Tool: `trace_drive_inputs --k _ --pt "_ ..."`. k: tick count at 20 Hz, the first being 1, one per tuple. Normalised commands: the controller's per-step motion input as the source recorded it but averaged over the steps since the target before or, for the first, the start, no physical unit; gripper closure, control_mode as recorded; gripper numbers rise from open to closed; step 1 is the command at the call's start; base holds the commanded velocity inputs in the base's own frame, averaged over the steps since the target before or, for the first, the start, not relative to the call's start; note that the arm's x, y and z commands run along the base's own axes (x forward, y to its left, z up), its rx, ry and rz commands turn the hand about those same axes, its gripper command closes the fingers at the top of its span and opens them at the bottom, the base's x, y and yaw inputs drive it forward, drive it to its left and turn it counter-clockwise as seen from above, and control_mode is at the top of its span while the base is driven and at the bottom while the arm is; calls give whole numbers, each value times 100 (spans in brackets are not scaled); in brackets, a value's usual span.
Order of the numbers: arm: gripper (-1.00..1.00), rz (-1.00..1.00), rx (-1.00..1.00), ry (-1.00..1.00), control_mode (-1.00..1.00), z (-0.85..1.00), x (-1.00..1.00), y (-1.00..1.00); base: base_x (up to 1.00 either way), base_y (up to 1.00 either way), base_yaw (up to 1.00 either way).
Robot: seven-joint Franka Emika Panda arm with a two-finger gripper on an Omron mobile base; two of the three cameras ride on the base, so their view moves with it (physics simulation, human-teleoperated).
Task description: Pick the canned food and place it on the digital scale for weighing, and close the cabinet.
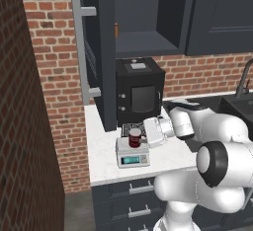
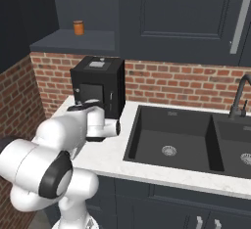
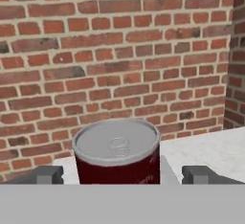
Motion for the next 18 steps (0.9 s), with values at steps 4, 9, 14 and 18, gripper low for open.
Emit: trace_drive_inputs --k 4,9,14,18 --pt "-100 0 0 0 -100 0 0 -26 0 0 0" --pt "-100 0 0 -14 -100 31 -16 -13 0 0 0" --pt "-100 0 0 -30 -100 72 -28 0 0 0 0" --pt "-100 0 0 -31 -100 82 -43 3 0 0 0"
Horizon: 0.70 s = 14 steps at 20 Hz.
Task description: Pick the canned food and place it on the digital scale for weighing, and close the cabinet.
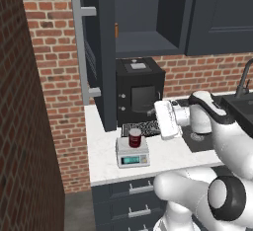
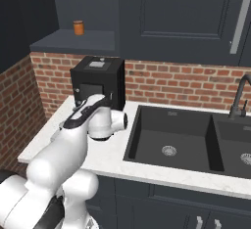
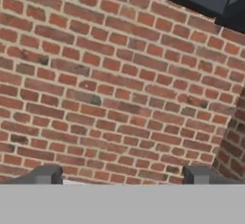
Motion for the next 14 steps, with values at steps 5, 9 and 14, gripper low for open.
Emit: trace_drive_inputs --k 5,9,14 --pt "-100 -1 0 -27 -100 89 -58 16 0 0 0" --pt "-100 -3 -1 -29 -100 94 -65 37 0 0 0" --pt "-100 -1 -12 -39 -100 86 -81 46 0 0 0"
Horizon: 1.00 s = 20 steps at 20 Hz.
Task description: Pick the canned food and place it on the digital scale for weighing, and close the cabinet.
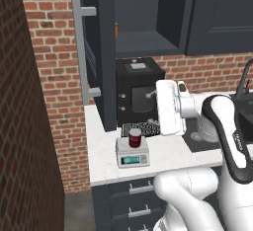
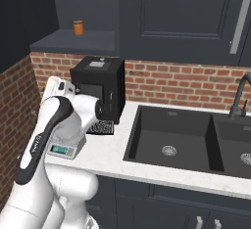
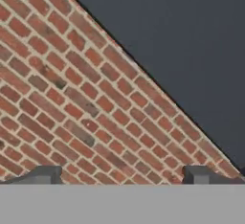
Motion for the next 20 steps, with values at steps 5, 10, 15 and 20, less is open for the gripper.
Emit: trace_drive_inputs --k 5,10,15,20 --pt "-100 0 -14 -36 -100 93 -90 24 0 0 0" --pt "-100 0 -7 -25 -100 86 -88 1 0 0 0" --pt "-100 0 -1 -21 -100 60 -92 14 0 0 0" --pt "-100 0 0 -16 -100 8 -100 29 0 0 0"
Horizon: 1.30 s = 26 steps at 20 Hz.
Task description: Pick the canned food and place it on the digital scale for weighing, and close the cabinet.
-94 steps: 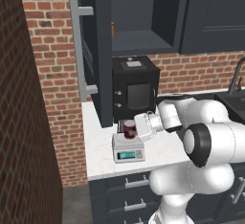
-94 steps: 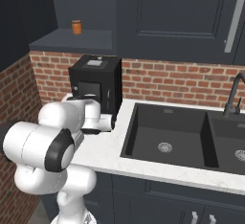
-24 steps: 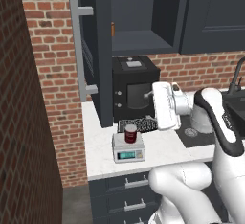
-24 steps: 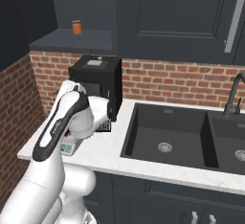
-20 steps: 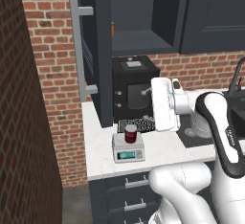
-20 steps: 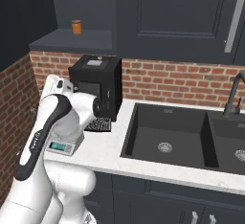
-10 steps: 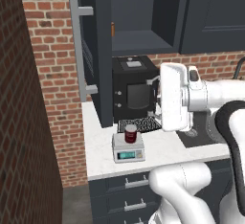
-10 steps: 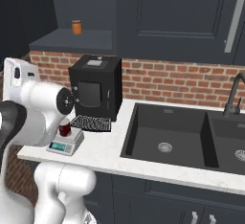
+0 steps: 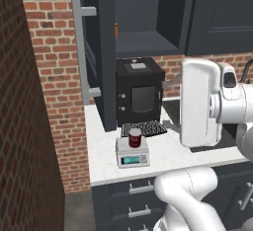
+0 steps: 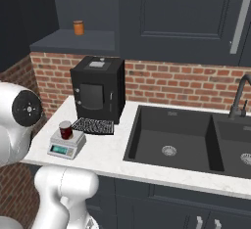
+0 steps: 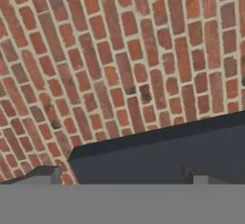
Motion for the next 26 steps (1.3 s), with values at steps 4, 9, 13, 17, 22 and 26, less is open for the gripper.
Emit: trace_drive_inputs --k 4,9,13,17,22,26 --pt "-100 0 2 -7 -100 0 -93 13 0 0 0" --pt "-100 0 3 0 -100 0 -46 23 0 0 0" --pt "-100 -9 0 0 -100 -6 18 66 0 0 0" --pt "-100 -15 0 0 -100 0 41 38 0 0 0" --pt "-100 -10 0 0 -100 0 8 30 0 0 0" --pt "-100 -7 0 0 -100 0 0 26 0 0 0"
